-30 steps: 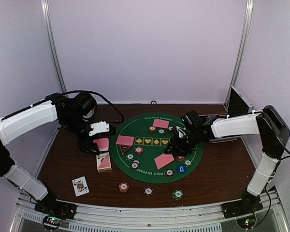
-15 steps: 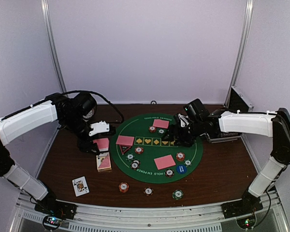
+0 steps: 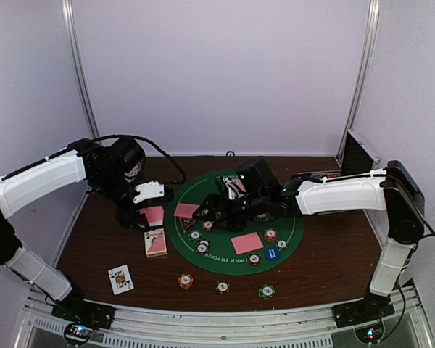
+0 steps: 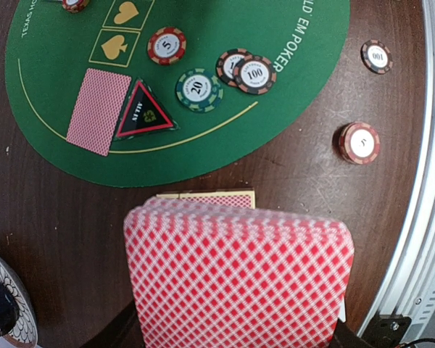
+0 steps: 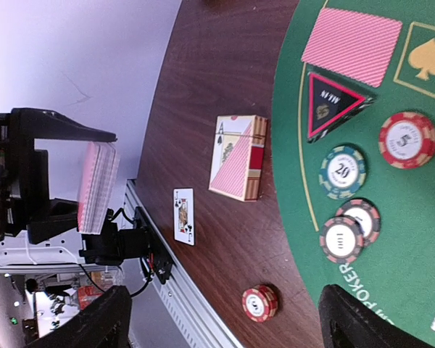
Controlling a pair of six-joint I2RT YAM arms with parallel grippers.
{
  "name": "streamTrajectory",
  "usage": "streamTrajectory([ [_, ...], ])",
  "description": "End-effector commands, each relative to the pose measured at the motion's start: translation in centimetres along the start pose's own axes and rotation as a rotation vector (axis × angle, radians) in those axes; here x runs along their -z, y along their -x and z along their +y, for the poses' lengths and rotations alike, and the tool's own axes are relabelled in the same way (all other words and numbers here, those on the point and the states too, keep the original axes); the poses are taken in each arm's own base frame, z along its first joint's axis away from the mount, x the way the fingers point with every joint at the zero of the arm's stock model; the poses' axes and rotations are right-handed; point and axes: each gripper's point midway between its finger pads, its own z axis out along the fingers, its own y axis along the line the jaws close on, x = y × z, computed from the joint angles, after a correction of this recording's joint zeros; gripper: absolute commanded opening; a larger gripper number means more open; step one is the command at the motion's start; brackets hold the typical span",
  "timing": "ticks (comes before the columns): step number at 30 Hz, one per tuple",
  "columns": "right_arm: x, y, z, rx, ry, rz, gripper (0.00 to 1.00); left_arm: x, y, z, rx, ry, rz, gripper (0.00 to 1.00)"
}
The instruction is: Distribute texas hold em gaming equipment
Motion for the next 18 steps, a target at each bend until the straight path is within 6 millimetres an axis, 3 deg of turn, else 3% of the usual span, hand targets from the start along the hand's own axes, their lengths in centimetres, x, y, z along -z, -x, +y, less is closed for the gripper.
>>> streamTrajectory([
  [1,-1.9,1.0,4.9,-0.028,0.198,-0.019,0.90,1.1,1.1,0.5,-0.002,0.020,-0.046,0.24],
  [18,-6.2,0.2,9.2,-0.057,0.371,0.030,0.81,0.8,1.5,1.1,0.014,0.043,-0.057,0.24],
])
